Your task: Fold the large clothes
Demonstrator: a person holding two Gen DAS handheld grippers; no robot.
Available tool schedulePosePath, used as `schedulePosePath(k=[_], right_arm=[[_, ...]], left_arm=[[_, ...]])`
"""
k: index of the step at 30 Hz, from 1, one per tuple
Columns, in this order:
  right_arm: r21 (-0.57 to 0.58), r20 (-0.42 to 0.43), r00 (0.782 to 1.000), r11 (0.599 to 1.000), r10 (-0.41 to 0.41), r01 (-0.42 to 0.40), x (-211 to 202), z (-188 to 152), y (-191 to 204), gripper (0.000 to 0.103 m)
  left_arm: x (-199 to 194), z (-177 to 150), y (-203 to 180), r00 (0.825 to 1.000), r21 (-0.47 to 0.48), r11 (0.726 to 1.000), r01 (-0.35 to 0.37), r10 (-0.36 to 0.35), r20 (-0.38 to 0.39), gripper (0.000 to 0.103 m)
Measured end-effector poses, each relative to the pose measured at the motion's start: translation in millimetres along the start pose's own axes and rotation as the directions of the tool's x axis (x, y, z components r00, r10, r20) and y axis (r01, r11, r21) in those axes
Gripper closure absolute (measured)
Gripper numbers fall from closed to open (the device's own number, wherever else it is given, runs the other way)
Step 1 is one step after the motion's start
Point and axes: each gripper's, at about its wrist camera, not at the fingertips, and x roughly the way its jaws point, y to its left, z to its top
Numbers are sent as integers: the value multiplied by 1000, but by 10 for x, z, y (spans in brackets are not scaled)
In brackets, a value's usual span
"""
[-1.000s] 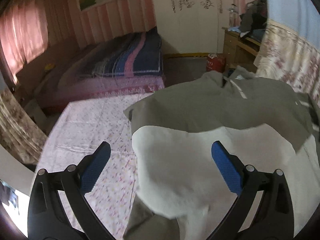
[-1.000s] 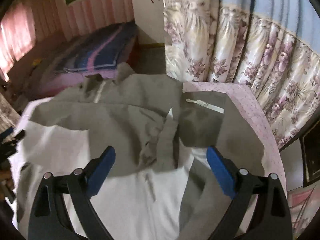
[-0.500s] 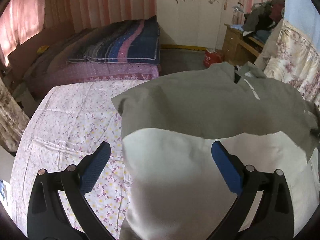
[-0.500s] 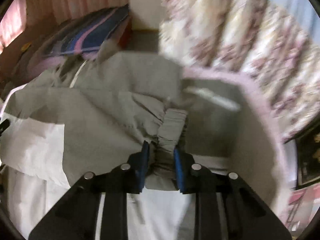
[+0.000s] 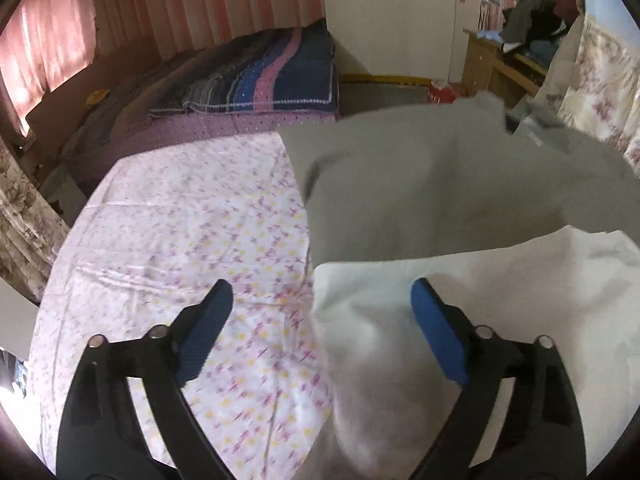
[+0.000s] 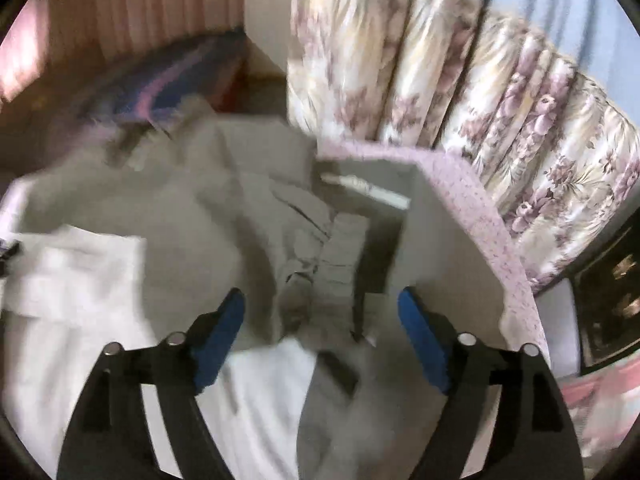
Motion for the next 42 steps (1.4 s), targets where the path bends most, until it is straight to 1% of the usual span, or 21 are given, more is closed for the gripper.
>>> schedulePosePath(k=[2,6,10,12,18,20,22,24,25,26,27,28,31,32,33,34,35,37,39,40,42], right_arm=[[12,52,996,998,67,-68,-329,-103,-96,14],[-7,96,983,988,154,-154,-976,-427,-328,13],[-137,104,991,988,89,-74,-1423,-811,-374,13],[-159,92,994,986,60,-45,-1569,-1003,-379,13],[-176,62,992,979,112,-99,-1898,-1646,-402,13],[-207,48,992,973,117,-104,-1911,-1820,-319,13],[-265,54,997,964,56,-40,-1852,-1983,-169,13],[-304,50,999,953,3,12,-1710,-2019,-99,13],[-319,50,998,947,-28,42,-1635,-2025,-69,19],[-325,49,997,943,-53,66,-1562,-2014,-56,51],[-316,39,996,945,-78,86,-1488,-1984,-49,72],[-291,40,997,954,-66,75,-1474,-1939,-45,89],[-269,84,996,962,-28,50,-1547,-1808,106,93],[-253,96,995,967,5,19,-1581,-1753,162,93],[-193,108,989,978,99,-76,-1655,-1665,213,93],[-153,115,980,978,161,-143,-1695,-1623,245,93],[-105,148,956,965,254,-240,-1781,-1527,322,93],[-94,204,919,942,336,-324,-1904,-1415,516,93],[-116,225,890,917,398,-381,-1972,-1332,834,92],[-131,212,883,907,419,-400,-1944,-1307,967,89],[-149,167,884,898,436,-415,-1778,-1294,1273,69]], left_arm=[[-276,-2,10,999,3,1000,14,-14,47,14],[-937,-22,-14,990,-14,1000,18,-15,139,7],[-1388,-124,-90,983,-22,1000,9,-5,185,3],[-1557,-206,-132,982,-14,1000,23,-20,189,3],[-2015,-741,-314,980,10,998,66,-67,189,3],[-2190,-982,-352,976,8,995,102,-101,193,3],[-2306,-1162,-381,971,9,990,138,-137,197,3],[-2378,-1331,-444,970,19,990,141,-142,197,3],[-2384,-1378,-456,970,21,989,147,-148,192,3],[-2393,-1435,-488,969,32,987,157,-161,187,3],[-2394,-1476,-515,969,47,986,161,-167,182,3],[-2389,-1501,-522,970,51,986,161,-167,176,3],[-2421,-1546,-462,967,33,983,179,-182,177,3],[-2456,-1544,-453,966,29,983,179,-181,183,3],[-2481,-1533,-430,964,26,982,185,-187,190,3],[-2501,-1519,-406,963,26,982,186,-188,196,3],[-2532,-1501,-388,963,28,985,171,-173,208,3],[-2582,-1458,-365,960,35,987,159,-163,229,3],[-2635,-1420,-323,955,30,986,162,-164,247,3],[-2644,-1416,-314,954,31,988,153,-155,256,3],[-2614,-1414,-305,957,35,989,143,-148,251,3]])
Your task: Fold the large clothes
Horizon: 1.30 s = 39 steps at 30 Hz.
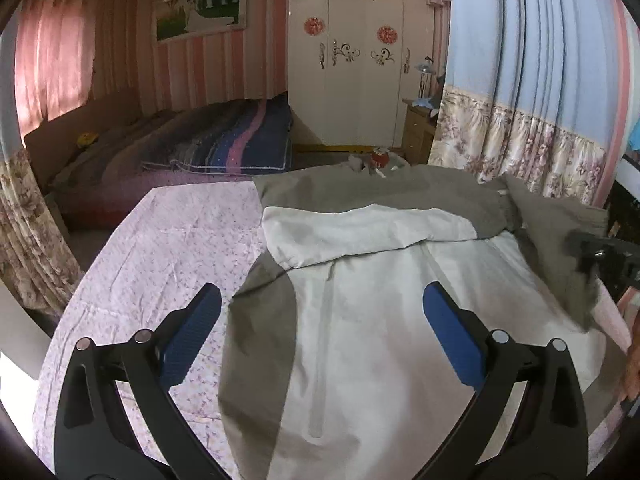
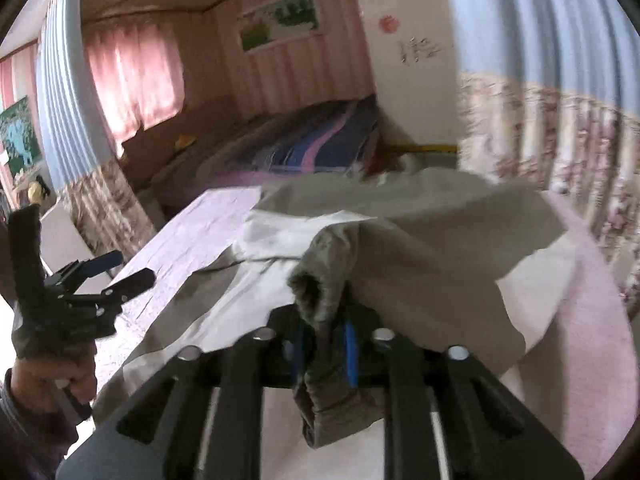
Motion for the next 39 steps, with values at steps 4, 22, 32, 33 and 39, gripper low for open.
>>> schedulePosePath(k=[4,22,32,33,39], right_arm=[[-10,2,999,999,-41,41,164,-60,109,25],[81,60,954,954,-293,288,-503,-102,-1089,14],[35,16,951,951,-308,308,-444,-91,-1227,13],[24,11,950,950,-312,312,-418,-73,-1235,13],[-26,-5,936,936,-352,352,-212,148,-1324,13]], left_arm=[[149,-86,59,998,-47,999,8,-12,-68,3],[794,-214,-1082,968,-39,989,144,-149,-202,3],[1474,-181,-1515,897,-74,952,296,-303,-322,86],[1441,-131,-1474,901,-72,949,307,-315,-300,90],[1139,492,-1090,970,125,968,215,-197,-143,93]])
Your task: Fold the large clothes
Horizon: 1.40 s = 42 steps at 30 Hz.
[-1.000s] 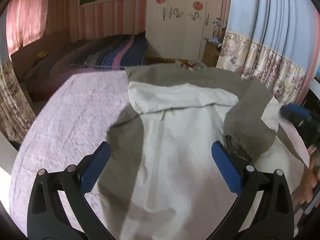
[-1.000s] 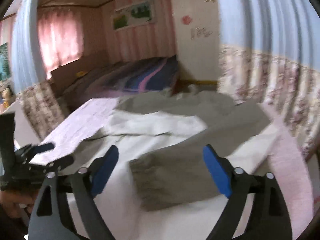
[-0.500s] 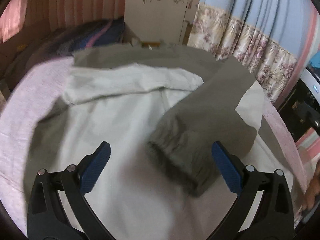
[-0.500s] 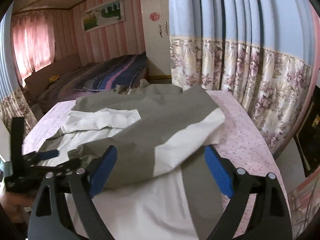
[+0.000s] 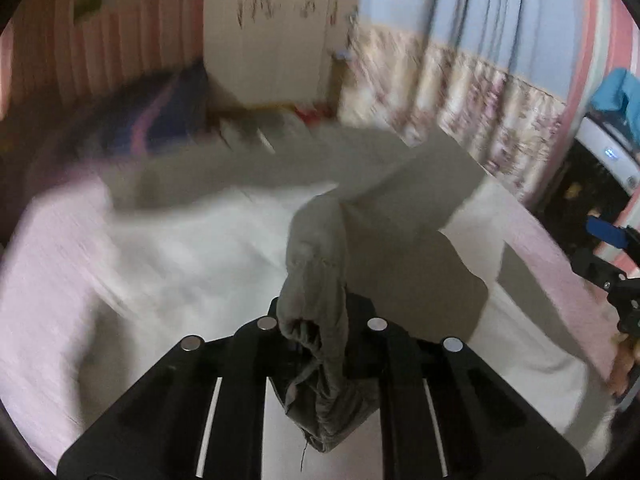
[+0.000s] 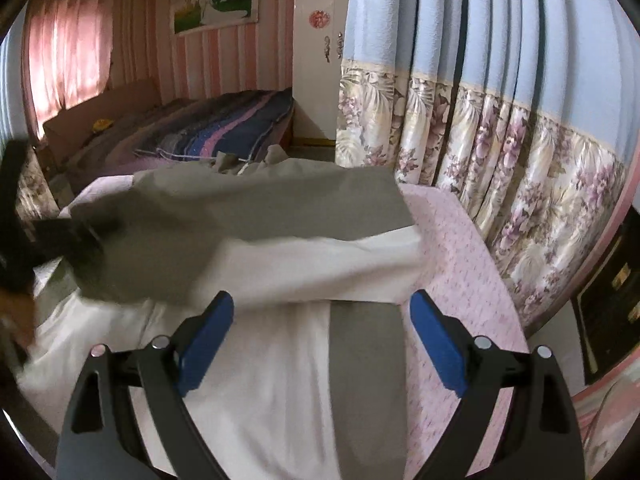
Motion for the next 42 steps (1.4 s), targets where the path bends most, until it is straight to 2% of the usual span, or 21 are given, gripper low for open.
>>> schedulePosePath(k=[2,4,9,12,13,14,16,18,20,23,25,26,30,33,35,38,41,42], right_arm=[[-6,-5,1000,1000,8,-8,81,104,12,13],[-17,-12,1000,1000,23,-23,193,233,53,13],[-59,-61,998,998,4,-8,650,525,156,13],[-55,-81,997,998,-12,8,959,682,205,13],[-50,-85,996,999,-17,12,1047,717,223,13],[-37,-88,996,999,-6,3,1166,759,247,13],[-17,-80,997,1000,10,-11,1324,803,283,13],[25,-75,996,999,47,-45,1518,833,316,13],[47,-83,994,996,75,-72,1750,805,351,10],[-15,-119,992,999,32,-34,2085,686,428,4],[-129,-120,992,991,-44,29,2193,576,577,2],[-173,-119,990,983,-79,57,2227,538,655,2],[-209,-137,983,974,-120,90,2302,534,732,1],[-154,-140,987,987,-76,54,2177,629,678,2],[-67,-70,997,998,-18,14,1957,742,538,2],[-10,-20,998,999,-53,53,1876,835,366,2],[86,-136,991,996,-18,30,2015,717,174,2],[117,-185,983,993,17,5,2078,607,131,2]], left_arm=[[-64,226,252,995,47,994,-94,92,31,92],[-17,380,479,989,70,986,-150,148,29,91],[453,598,1118,958,98,955,-280,284,-29,89],[773,551,1342,957,90,961,-263,272,-104,86],[852,523,1384,956,81,962,-261,270,-117,80],[956,480,1411,949,87,956,-279,288,-125,67],[1078,398,1464,934,93,942,-322,332,-134,54],[1187,348,1539,921,78,932,-355,363,-143,50],[1284,323,1664,911,50,924,-379,382,-157,41],[1391,277,1802,912,10,929,-370,365,-187,39],[1436,248,1804,912,8,930,-367,362,-193,36],[1449,214,1792,909,19,926,-376,372,-189,33],[1495,98,1734,891,44,907,-418,419,-173,23],[1440,166,1793,894,-2,911,-412,403,-197,21],[1312,213,1787,892,14,907,-422,418,-175,19],[1027,334,1696,903,0,908,-419,416,-106,14],[784,408,1543,938,-57,937,-343,340,-60,8],[765,388,1482,946,-59,945,-321,318,-56,8]])
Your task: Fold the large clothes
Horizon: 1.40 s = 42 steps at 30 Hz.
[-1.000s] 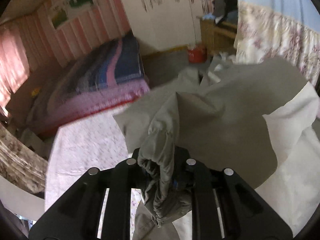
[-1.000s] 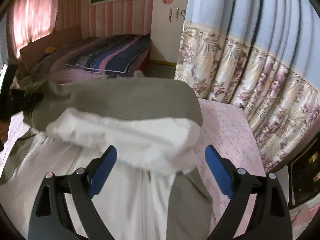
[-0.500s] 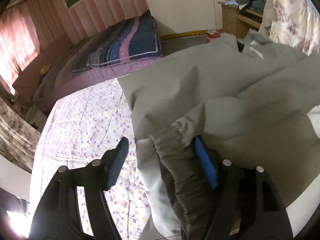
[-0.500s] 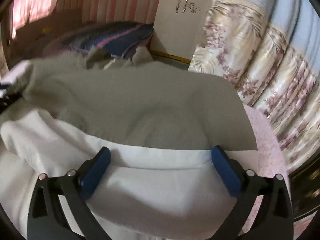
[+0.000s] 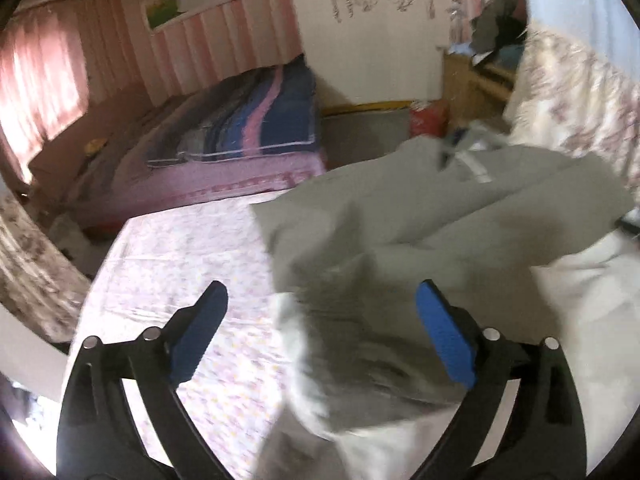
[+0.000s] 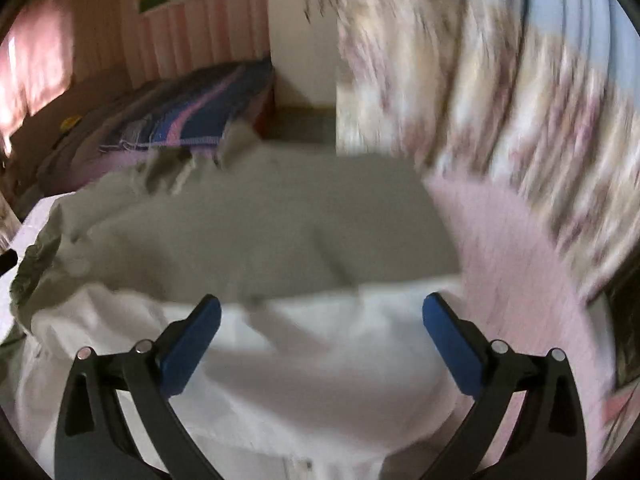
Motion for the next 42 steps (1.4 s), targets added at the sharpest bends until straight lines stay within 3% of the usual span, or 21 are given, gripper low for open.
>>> schedulePosePath(k=[2,4,8,12,17,21,25,32,38,42], right_arm=[[-75,-8,999,996,-52,51,30,-151,49,1],[-156,-1,995,983,-95,94,5,-287,134,1],[-49,28,999,999,-16,18,-255,-308,8,2],[-23,67,998,1000,17,-16,-565,-407,-40,2],[-57,114,991,996,75,-69,-1047,-678,-97,2],[-87,147,986,994,72,-60,-1407,-963,-169,2],[-85,160,981,992,107,-95,-1795,-1271,-345,2],[-67,143,987,996,72,-63,-2256,-1835,-721,2],[-13,122,992,999,36,-35,-2461,-2271,-910,2],[9,104,994,999,40,-41,-2530,-2534,-919,2]], left_arm=[[-28,-60,-150,999,10,999,49,-49,-13,8],[91,-154,-287,997,35,998,51,-49,-51,8],[538,-358,-356,982,26,997,66,-60,-180,7],[477,-413,-361,986,16,998,55,-51,-158,8],[-107,-456,-251,995,49,996,75,-71,-66,8],[-730,-663,-33,994,24,994,109,-109,16,4],[-1181,-1047,265,996,39,997,66,-68,59,4],[-1910,-1852,822,997,-70,995,65,-62,52,3],[-2225,-2466,654,1000,-38,999,22,-22,1,3],[-2293,-2706,489,997,-53,996,76,-77,-26,3]])
